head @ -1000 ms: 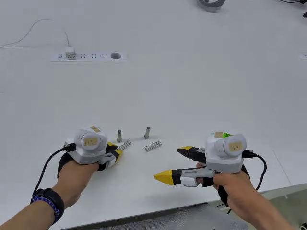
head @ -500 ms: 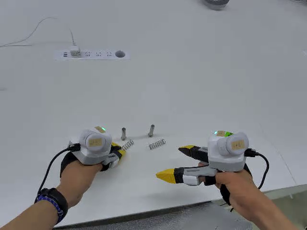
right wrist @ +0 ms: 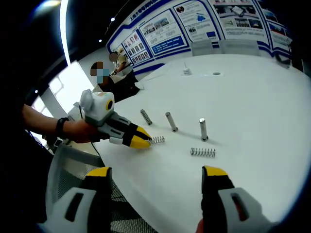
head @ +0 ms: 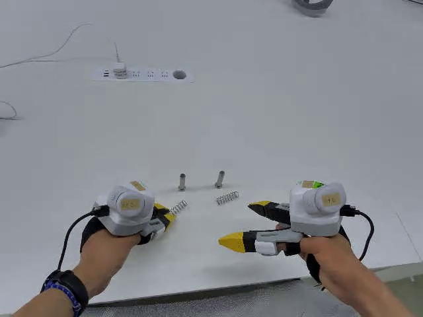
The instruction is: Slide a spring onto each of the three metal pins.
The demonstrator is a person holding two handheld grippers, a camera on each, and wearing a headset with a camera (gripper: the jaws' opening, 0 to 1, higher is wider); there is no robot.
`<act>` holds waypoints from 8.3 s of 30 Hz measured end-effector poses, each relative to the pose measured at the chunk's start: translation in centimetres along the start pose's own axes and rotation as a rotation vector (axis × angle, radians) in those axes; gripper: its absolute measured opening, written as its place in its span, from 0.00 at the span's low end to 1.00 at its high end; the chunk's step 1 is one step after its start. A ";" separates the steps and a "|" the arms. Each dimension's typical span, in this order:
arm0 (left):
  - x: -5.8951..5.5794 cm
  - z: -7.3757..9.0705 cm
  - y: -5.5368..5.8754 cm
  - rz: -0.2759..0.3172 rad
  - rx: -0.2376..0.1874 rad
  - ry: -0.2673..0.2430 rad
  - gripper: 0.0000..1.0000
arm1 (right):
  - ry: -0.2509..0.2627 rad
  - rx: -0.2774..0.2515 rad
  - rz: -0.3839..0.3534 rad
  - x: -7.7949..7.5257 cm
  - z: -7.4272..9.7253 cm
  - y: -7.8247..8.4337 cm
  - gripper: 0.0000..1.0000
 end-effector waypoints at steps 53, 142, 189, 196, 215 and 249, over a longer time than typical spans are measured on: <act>-1.0 9.8 -1.2 -0.075 -0.095 -0.028 0.10 | -0.224 0.029 -0.046 5.3 -5.4 -2.1 0.64; -4.3 7.7 -7.8 -0.250 -0.221 0.245 0.10 | -0.339 0.408 0.445 9.3 -3.6 -6.3 0.12; -1.3 8.8 -5.2 -0.137 -0.211 0.149 0.26 | -0.225 0.538 0.656 7.2 -2.9 -7.7 0.12; -0.3 9.4 -4.2 -0.103 -0.200 0.102 0.30 | -0.204 0.533 0.647 6.5 -3.2 -7.8 0.12; 2.9 11.8 -0.6 0.003 -0.158 -0.049 0.47 | -0.105 0.532 0.642 3.5 -4.8 -8.9 0.12; 3.9 15.0 3.3 0.129 -0.115 -0.136 0.60 | -0.056 0.548 0.687 1.3 -9.5 -10.9 0.12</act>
Point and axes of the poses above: the centre of the closed fingertips' face, and the gripper's own axes: z roughly backward along the fingers, x roughly to its left, y roughly out of its underside, the point moved 5 cm from there along z, roughly backward along the fingers, and after that the axes turned 13 degrees about -z, right-handed, at the moved point
